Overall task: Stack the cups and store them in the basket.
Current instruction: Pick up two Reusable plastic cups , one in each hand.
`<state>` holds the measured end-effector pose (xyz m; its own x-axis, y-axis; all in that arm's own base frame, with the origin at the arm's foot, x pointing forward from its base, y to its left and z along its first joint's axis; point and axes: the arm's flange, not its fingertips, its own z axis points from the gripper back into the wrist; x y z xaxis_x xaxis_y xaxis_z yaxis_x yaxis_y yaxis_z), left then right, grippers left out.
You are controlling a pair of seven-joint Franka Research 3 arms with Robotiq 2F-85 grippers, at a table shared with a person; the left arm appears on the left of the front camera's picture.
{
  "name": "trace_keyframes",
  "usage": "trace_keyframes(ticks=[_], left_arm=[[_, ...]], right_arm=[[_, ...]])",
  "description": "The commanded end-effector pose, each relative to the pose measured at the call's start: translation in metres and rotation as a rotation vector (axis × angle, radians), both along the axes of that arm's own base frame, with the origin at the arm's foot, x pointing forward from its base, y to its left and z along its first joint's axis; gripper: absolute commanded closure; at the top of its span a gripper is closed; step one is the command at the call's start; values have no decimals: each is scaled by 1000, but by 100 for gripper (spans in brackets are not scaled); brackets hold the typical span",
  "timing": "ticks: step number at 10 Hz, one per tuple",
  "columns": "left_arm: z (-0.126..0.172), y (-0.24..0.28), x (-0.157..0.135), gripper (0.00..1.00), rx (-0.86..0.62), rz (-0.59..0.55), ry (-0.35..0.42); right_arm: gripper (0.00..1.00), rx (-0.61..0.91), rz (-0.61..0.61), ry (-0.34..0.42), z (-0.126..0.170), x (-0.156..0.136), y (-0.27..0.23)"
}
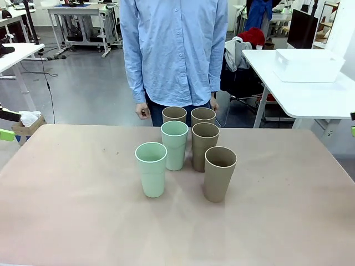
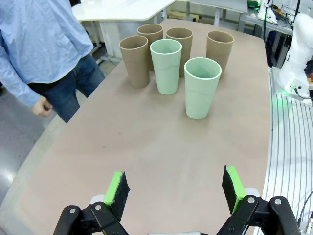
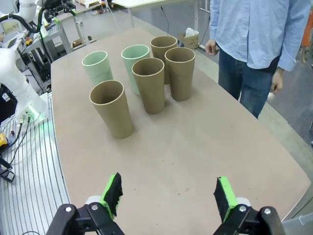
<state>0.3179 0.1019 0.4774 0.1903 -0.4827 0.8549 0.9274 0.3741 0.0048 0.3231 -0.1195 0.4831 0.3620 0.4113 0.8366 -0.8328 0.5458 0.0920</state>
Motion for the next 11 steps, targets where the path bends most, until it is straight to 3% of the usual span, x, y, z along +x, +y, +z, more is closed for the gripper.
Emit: trace_keyframes(ticks=[1, 4, 7, 11], left_arm=[[1, 0, 0, 0, -11, -11, -17], [0, 0, 0, 0, 0, 0, 0], [8, -41, 46, 0, -20, -192, -36], [-41, -89, 85, 0, -130, -437, -39]], right_arm=[[0, 9, 11, -31, 1, 3, -2], [0, 1, 1, 0, 0, 0, 0], [0, 51, 281, -39, 10, 44, 47], [0, 96, 500, -21, -54, 79, 104]])
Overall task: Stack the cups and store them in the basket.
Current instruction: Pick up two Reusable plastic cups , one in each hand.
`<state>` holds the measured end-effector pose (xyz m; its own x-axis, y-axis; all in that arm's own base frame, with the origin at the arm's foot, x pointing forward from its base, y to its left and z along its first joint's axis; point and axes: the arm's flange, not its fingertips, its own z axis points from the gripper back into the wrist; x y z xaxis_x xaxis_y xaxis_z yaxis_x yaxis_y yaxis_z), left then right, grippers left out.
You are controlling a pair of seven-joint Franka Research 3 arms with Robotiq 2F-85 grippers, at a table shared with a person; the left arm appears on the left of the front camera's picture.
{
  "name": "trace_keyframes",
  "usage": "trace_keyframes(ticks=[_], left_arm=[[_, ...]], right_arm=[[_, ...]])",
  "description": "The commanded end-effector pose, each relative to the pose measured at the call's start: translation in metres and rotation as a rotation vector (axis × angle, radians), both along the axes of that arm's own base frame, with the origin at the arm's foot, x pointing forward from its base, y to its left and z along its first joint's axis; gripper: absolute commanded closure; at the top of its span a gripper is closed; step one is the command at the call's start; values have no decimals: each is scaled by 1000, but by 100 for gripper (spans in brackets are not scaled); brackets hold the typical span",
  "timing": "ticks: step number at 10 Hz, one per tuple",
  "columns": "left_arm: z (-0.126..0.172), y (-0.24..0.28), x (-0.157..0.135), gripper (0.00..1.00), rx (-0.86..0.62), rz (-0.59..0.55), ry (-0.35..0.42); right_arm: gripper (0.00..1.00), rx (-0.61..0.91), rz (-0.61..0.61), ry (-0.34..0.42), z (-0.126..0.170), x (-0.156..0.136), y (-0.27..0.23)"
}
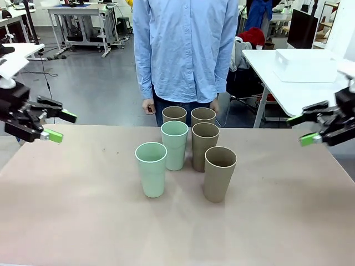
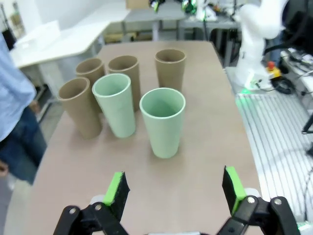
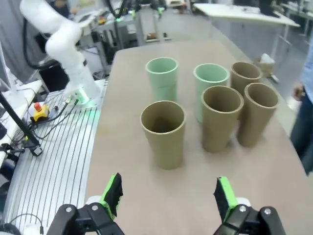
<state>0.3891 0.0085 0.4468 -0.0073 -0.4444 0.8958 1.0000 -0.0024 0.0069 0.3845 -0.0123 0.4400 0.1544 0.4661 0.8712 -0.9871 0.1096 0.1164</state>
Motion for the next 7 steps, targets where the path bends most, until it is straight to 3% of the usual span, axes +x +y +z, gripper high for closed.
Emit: trace_keyframes(ticks=[1, 4, 5, 6, 7], left_arm=[[-30, -9, 23, 0, -108, -89, -13], [-102, -45, 40, 0, -149, -223, -9], [-117, -51, 47, 0, -147, -218, 8], [-113, -50, 48, 0, -199, -197, 18], [-115, -53, 31, 0, -133, -208, 14]], right_arm=[[0, 56, 73, -14, -32, 25, 10], [0, 172, 79, 23, -101, 24, 56], [0, 227, 6, 57, -112, 27, 65], [0, 246, -38, 61, -109, 28, 62], [0, 159, 65, 68, -107, 23, 60]])
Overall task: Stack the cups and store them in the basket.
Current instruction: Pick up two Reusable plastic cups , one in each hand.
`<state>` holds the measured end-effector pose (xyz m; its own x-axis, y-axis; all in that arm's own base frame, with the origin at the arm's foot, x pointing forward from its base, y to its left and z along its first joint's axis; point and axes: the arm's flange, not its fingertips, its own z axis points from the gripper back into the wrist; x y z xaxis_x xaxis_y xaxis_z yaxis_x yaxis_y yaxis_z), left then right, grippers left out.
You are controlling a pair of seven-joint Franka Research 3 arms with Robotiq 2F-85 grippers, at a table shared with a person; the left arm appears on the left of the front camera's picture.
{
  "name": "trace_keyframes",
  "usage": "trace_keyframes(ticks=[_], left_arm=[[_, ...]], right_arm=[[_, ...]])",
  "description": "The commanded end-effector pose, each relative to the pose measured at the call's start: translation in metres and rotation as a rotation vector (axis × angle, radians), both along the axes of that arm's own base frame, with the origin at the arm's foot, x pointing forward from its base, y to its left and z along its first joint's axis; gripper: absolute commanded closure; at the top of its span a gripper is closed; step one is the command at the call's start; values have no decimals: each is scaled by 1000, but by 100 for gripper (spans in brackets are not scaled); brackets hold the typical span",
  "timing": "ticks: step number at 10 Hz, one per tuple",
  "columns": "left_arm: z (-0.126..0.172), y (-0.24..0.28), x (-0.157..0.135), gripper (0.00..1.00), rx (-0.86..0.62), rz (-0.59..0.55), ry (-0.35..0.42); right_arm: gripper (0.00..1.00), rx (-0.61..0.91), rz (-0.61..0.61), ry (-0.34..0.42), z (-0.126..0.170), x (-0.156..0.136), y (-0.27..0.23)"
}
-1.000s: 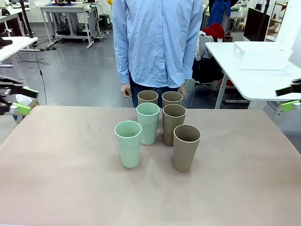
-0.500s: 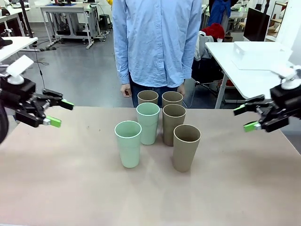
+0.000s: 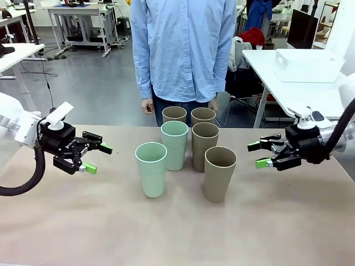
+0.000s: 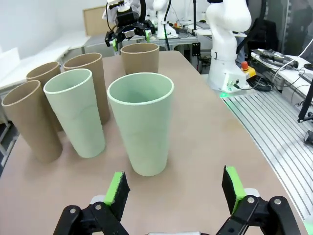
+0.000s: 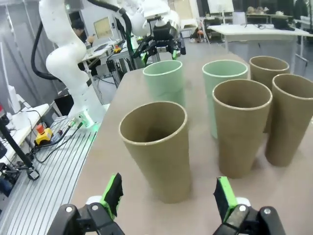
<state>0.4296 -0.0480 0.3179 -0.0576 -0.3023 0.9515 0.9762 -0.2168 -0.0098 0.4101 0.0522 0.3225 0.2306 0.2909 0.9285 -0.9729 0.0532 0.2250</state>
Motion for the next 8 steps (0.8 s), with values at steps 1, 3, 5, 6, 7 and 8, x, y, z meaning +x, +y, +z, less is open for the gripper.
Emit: trace_keyframes(ticks=[1, 3, 5, 6, 7, 8], left_arm=[[14, 4, -9, 0, 11, 9, -19], [14, 4, -9, 0, 11, 9, -19], [-11, -3, 11, 0, -45, -13, 5], [-23, -6, 16, 0, -98, -19, -9], [-33, -11, 19, 0, -138, -38, -27], [-43, -20, 22, 0, -166, -65, -39]], right_arm=[[0, -37, 41, -31, 11, -2, -4], [0, -37, 41, -31, 11, -2, -4], [0, 29, 26, -1, -14, 10, 8], [0, 75, 39, 4, -29, 16, 14], [0, 98, 49, 2, -44, 20, 21], [0, 116, 60, -3, -55, 22, 26]])
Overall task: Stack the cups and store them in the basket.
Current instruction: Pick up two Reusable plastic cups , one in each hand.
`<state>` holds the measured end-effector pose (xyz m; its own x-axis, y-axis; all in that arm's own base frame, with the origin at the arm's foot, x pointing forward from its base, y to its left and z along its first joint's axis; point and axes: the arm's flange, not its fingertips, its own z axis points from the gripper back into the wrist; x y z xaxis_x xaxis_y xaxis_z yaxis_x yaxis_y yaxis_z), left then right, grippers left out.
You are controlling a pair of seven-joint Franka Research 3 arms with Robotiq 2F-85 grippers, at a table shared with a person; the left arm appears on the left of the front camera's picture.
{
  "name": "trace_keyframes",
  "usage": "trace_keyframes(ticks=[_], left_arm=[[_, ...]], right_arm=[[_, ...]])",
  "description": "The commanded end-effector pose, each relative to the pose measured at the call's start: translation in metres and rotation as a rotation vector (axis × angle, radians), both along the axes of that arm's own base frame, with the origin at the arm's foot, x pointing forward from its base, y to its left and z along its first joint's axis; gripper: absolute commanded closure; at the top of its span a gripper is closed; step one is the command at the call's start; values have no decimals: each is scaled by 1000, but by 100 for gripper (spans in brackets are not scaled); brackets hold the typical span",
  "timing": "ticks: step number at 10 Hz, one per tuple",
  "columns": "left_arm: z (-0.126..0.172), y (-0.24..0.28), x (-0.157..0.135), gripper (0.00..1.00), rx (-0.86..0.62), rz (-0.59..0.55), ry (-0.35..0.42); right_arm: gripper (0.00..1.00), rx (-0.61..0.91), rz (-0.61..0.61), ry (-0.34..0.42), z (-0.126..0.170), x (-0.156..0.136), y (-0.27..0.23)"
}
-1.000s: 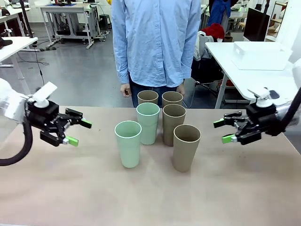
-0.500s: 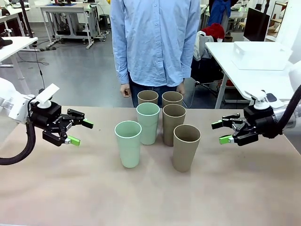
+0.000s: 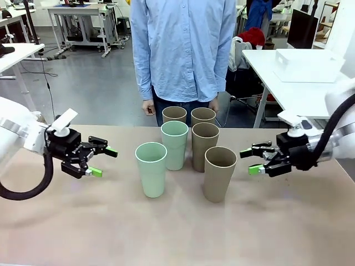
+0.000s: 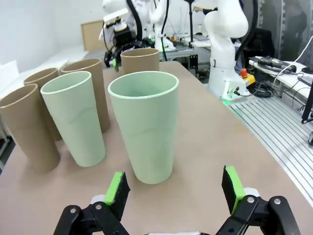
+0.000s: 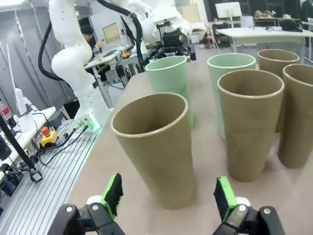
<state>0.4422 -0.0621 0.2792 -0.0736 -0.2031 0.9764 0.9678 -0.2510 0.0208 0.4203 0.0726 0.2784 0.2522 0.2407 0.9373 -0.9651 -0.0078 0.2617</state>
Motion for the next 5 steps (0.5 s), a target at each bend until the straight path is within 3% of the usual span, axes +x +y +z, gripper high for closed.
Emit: trace_keyframes(ticks=[1, 5], left_arm=[[-13, -15, 12, 0, -84, -53, -46], [-30, -39, 21, 0, -112, -121, -16]], right_arm=[[0, 79, 34, -51, -22, 12, 13], [0, 170, 79, -95, -52, 10, 30]])
